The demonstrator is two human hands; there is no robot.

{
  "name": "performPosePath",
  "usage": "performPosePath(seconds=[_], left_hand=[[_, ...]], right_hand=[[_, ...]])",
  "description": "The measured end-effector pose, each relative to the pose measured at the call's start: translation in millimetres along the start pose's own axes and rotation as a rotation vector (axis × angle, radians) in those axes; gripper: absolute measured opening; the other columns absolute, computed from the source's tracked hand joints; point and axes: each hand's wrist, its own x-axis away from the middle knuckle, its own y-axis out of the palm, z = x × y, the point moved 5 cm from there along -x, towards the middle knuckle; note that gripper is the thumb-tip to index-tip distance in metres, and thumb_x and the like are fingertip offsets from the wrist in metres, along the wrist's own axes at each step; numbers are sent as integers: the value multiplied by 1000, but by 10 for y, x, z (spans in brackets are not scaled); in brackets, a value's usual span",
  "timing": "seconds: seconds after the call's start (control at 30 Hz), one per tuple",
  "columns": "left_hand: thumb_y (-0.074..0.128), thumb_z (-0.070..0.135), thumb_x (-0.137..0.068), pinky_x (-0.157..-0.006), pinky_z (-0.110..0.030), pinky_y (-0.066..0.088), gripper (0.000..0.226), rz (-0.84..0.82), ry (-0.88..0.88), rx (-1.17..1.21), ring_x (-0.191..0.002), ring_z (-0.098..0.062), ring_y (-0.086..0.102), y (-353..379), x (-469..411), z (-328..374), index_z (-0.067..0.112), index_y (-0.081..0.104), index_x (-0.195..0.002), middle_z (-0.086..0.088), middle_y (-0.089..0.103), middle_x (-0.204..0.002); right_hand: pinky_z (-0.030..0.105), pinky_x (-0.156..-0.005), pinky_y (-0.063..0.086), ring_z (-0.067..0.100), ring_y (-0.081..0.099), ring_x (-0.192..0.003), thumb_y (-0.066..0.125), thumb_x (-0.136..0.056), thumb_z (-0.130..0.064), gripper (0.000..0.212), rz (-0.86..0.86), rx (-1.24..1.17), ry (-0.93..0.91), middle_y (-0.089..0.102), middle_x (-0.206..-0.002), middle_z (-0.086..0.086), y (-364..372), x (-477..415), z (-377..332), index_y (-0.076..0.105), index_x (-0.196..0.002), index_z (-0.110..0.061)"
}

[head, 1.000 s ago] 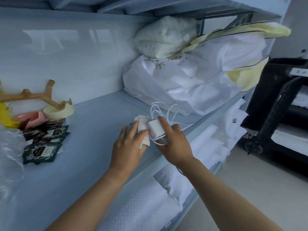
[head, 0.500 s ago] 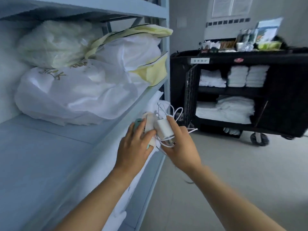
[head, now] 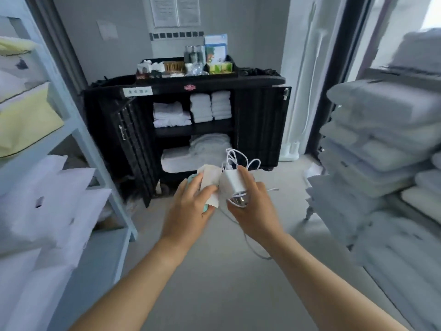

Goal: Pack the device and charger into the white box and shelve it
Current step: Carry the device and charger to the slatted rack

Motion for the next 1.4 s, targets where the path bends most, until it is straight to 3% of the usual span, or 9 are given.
performPosePath(seconds=[0.13,0.33,0.57,0.97,1.4], left_hand=[[72,12,-73,-95,-47,47,41,-38,111,79,-125,-35,45,500,-477,578,22,62,-112,-9,49,-137],[65,12,-79,-100,-45,43,45,-79,256,192,-129,-29,39,1133,-1156,1425,29,55,-120,-4,43,-142],[64,12,-79,-96,-45,47,49,-90,384,321,-129,-29,39,1801,-1940,2302,33,52,-121,-3,43,-142],[63,17,-83,-103,-48,38,46,-66,602,505,-130,-37,38,2723,-3525,3939,30,51,-125,-9,40,-145],[57,22,-83,-98,-50,44,41,-20,742,724,-124,-36,45,2947,-4170,5107,26,52,-124,-12,44,-141]], right_hand=[[26,-66,41,18,53,-82,62,-75,-39,72,109,73,103,43,-96,-4,-661,-138,549,18,-128,-59],[33,-74,48,19,56,-89,66,-78,-35,74,282,139,198,46,-107,1,-1565,-366,1151,20,-131,-55],[32,-78,46,22,55,-91,67,-77,-31,74,443,227,251,46,-103,1,-2548,-730,1756,22,-131,-55],[37,-84,46,24,52,-96,70,-76,-27,79,683,412,263,46,-105,3,-4315,-1650,2599,22,-136,-49],[26,-76,36,13,45,-93,69,-77,-34,76,852,497,255,39,-106,-5,-5482,-1902,2821,22,-134,-51]])
